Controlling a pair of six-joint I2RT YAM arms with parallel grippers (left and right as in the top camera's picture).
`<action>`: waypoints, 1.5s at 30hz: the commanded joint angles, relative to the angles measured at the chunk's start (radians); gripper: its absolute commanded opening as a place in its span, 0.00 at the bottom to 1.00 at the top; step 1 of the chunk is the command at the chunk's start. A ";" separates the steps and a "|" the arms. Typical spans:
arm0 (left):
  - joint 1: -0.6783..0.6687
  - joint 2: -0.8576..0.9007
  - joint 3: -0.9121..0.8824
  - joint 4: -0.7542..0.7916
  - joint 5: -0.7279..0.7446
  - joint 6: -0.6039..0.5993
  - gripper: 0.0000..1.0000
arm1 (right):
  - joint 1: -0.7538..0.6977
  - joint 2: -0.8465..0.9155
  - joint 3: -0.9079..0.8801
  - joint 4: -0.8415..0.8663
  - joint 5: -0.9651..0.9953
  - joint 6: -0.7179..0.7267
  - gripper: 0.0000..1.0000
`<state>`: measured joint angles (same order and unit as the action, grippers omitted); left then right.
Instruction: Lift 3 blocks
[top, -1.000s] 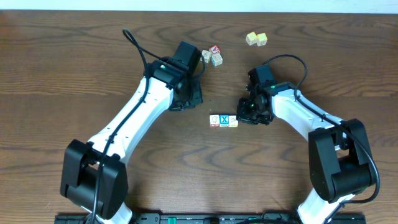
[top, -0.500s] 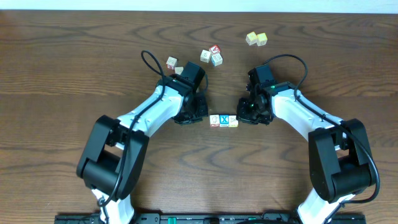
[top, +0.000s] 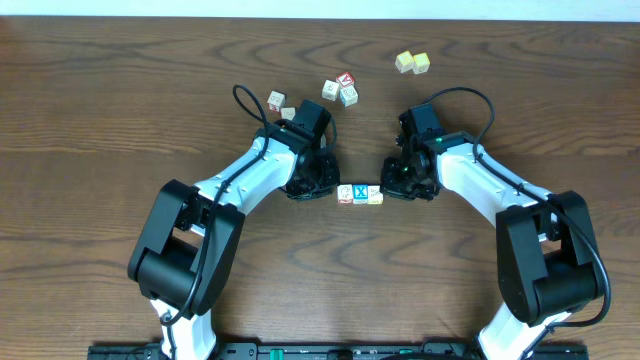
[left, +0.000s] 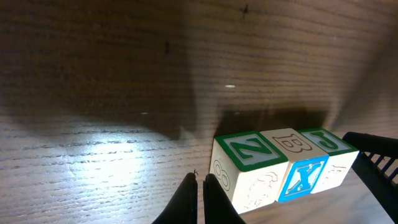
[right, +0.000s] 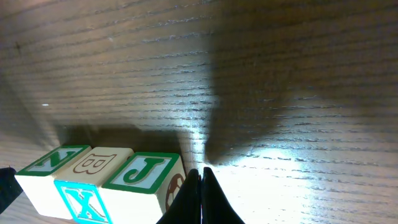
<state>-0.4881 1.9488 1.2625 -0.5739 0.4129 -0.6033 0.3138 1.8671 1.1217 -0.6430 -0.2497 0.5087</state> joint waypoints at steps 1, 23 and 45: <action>-0.004 0.013 -0.008 0.006 0.007 -0.016 0.07 | 0.009 -0.008 -0.005 0.000 0.008 0.011 0.01; -0.014 0.013 -0.008 0.042 0.026 -0.023 0.07 | 0.009 -0.008 -0.005 0.002 -0.014 0.011 0.01; -0.013 0.006 -0.008 0.051 -0.022 0.035 0.07 | 0.009 -0.008 -0.005 0.003 -0.026 0.011 0.01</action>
<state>-0.5003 1.9488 1.2625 -0.5228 0.4168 -0.5953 0.3138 1.8671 1.1217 -0.6418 -0.2626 0.5087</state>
